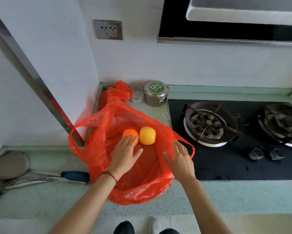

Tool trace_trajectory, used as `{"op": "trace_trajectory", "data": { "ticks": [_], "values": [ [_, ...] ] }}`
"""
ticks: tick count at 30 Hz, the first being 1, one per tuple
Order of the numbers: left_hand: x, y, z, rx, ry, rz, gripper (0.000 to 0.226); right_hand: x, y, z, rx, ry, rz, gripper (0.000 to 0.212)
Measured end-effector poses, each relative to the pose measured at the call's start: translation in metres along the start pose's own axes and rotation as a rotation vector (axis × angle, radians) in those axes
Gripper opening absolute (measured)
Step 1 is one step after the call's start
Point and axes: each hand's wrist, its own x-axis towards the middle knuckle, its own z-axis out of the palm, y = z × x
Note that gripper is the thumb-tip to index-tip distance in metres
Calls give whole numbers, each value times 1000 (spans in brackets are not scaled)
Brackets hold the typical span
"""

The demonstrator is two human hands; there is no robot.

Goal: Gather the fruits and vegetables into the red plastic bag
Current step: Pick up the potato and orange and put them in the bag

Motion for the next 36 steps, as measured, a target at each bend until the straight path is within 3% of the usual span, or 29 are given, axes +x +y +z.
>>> {"op": "trace_trajectory", "data": {
  "ticks": [10, 17, 22, 29, 36],
  "values": [
    [-19, 32, 14, 52, -207, 431, 73, -99, 5, 8, 68, 214, 448, 60],
    [-46, 93, 37, 23, -371, 699, 78, -182, 21, -1, 61, 398, 685, 57],
    [-72, 148, 59, 107, -502, 877, 62, -243, 39, -14, 54, 522, 864, 57],
    [-133, 216, 88, 41, -537, 1090, 85, -336, 61, -30, 9, 661, 1092, 56],
    [-199, 275, 119, 113, -568, 1288, 84, -436, 82, -39, -38, 723, 1273, 57]
  ]
}}
